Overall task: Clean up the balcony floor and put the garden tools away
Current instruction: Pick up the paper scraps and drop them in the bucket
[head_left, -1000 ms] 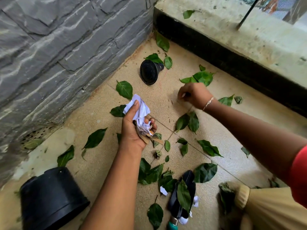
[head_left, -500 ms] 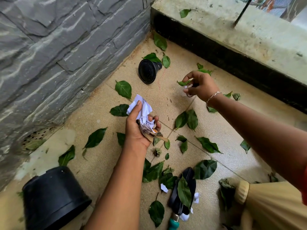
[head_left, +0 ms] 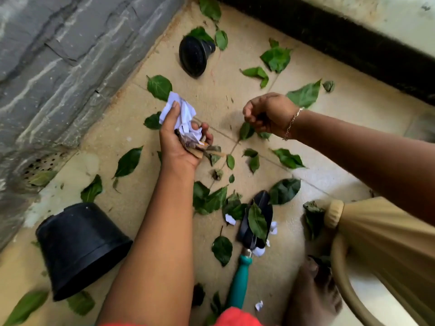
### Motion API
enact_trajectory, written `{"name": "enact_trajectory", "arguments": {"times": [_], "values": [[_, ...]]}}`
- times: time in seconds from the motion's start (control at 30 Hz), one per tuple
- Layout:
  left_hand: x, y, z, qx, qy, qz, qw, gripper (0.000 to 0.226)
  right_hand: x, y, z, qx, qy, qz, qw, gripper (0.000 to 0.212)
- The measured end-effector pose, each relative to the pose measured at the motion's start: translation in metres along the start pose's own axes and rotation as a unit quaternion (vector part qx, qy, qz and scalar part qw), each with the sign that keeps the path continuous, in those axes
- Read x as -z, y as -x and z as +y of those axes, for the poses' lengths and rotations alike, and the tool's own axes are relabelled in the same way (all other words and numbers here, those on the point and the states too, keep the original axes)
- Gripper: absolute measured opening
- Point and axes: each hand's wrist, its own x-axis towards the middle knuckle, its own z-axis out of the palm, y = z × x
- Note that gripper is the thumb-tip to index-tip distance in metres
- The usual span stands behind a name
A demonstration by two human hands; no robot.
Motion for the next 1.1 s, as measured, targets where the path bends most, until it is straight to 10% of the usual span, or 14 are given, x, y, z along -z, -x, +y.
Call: {"name": "enact_trajectory", "arguments": {"times": [0.1,0.27,0.33,0.53,0.73,0.87,1.1], "values": [[0.003,0.003,0.000,0.011,-0.015,0.005,1.000,0.060,-0.030,0.018,0.017,0.054,0.199,-0.118,0.971,0.016],[0.016,0.006,-0.005,0.010,-0.064,0.050,0.997,0.025,-0.067,0.044,0.071,0.416,0.564,-0.280,0.656,0.015],[0.020,0.006,-0.003,0.007,-0.074,0.051,0.996,0.024,-0.073,0.046,0.088,0.460,0.585,-0.301,0.596,0.026],[0.015,0.009,-0.003,0.000,-0.085,0.042,0.995,0.030,-0.079,0.043,0.110,0.475,0.610,-0.263,0.578,0.005],[0.003,0.012,-0.016,0.030,-0.111,0.018,0.993,0.026,-0.054,0.036,0.088,0.350,0.488,-0.234,0.765,0.007],[0.000,0.012,-0.020,0.044,-0.112,0.004,0.993,0.028,-0.032,0.039,0.076,0.294,0.447,-0.231,0.812,0.009],[-0.010,0.014,-0.039,0.072,-0.136,-0.031,0.988,0.025,-0.004,0.078,0.093,0.416,0.620,-0.262,0.612,0.019]]}}
